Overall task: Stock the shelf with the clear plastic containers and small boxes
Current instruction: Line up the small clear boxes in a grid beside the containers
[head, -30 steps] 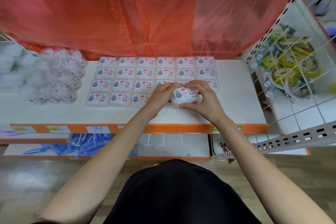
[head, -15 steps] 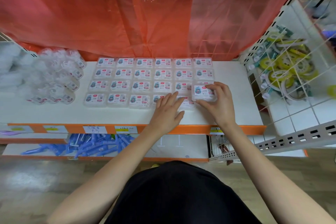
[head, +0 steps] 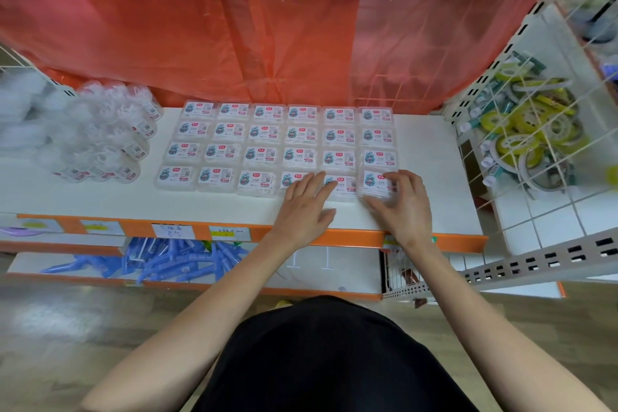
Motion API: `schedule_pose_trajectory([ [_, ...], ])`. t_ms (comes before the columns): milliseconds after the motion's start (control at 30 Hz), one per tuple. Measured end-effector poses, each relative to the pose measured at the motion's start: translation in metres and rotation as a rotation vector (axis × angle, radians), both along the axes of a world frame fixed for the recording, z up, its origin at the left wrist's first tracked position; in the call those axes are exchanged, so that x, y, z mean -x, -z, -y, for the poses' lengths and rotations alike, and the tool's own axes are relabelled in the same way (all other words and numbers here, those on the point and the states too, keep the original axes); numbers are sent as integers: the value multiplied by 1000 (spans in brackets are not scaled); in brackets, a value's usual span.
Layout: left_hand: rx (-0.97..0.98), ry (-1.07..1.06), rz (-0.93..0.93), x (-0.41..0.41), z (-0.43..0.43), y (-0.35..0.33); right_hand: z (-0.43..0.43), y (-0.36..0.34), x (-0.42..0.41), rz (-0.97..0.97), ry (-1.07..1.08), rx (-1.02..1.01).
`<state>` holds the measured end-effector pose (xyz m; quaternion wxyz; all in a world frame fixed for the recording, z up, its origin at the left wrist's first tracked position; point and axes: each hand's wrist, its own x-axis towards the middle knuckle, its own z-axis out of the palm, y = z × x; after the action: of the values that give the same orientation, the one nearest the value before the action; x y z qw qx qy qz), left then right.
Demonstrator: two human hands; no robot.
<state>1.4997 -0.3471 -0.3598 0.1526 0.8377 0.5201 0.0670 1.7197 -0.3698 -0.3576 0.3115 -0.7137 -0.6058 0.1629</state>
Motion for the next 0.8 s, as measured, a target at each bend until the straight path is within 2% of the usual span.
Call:
schedule_pose_trajectory([
  [500,-41,-39,38,-4,3,3,2,6,0,61,-21,89],
  [800,-10,-60,42,-7,0,-3,5,4,3,177,-12,87],
])
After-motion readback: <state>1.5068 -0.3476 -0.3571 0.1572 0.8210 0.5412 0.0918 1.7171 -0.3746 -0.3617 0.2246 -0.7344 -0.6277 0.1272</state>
